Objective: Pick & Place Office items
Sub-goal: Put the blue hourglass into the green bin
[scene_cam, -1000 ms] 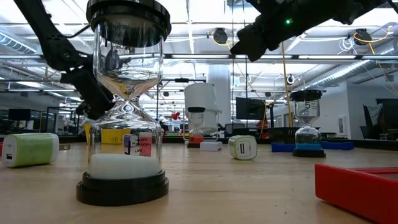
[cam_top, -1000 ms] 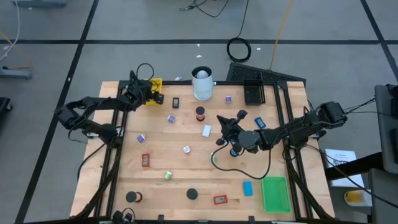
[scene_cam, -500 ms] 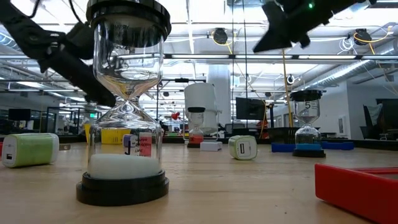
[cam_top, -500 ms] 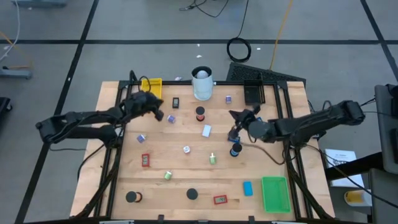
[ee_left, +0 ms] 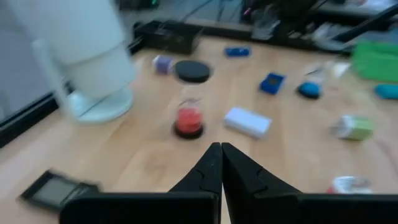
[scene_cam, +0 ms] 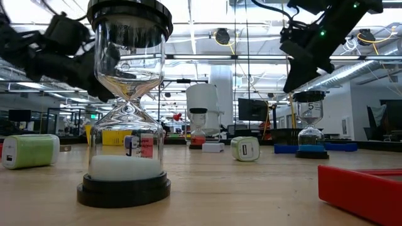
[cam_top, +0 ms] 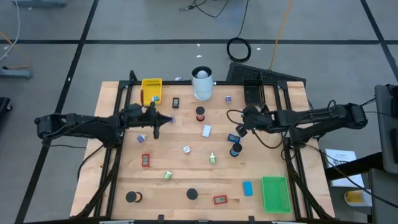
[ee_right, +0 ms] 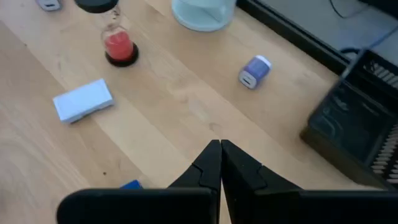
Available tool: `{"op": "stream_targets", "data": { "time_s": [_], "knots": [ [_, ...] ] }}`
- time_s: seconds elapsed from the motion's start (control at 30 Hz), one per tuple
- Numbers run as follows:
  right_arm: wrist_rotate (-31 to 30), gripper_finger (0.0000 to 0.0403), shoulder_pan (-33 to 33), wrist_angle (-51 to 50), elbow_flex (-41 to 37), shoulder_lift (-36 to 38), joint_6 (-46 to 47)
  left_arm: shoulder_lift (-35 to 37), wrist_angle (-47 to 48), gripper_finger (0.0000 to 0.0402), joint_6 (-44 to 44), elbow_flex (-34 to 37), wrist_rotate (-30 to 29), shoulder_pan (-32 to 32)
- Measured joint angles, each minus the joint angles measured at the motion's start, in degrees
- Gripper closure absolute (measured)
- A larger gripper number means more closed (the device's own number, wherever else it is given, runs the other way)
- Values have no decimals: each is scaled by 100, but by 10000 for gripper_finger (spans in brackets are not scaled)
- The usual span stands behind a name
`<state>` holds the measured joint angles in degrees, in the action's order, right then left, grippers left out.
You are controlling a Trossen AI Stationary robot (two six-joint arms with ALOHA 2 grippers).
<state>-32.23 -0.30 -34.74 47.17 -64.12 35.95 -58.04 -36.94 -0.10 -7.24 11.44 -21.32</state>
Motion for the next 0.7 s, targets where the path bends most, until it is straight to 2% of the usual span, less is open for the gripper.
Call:
{"op": "stream_targets", "data": {
  "time_s": [0.1,0.2,0.4,0.53,0.7],
  "knots": [
    [242,402,-28,-505,199,-2,180,0,-616,385,-2,317,164,137],
    [417,400,-28,-793,364,0,245,0,-731,382,-28,496,215,256],
    [1436,398,23,-1109,526,-49,416,0,-737,381,-13,554,212,404],
    [1985,398,275,-1398,615,-50,721,0,-737,381,61,554,212,437],
    [2192,398,855,-1902,803,-52,1124,-1,-727,380,131,554,212,437]
  ]
}}
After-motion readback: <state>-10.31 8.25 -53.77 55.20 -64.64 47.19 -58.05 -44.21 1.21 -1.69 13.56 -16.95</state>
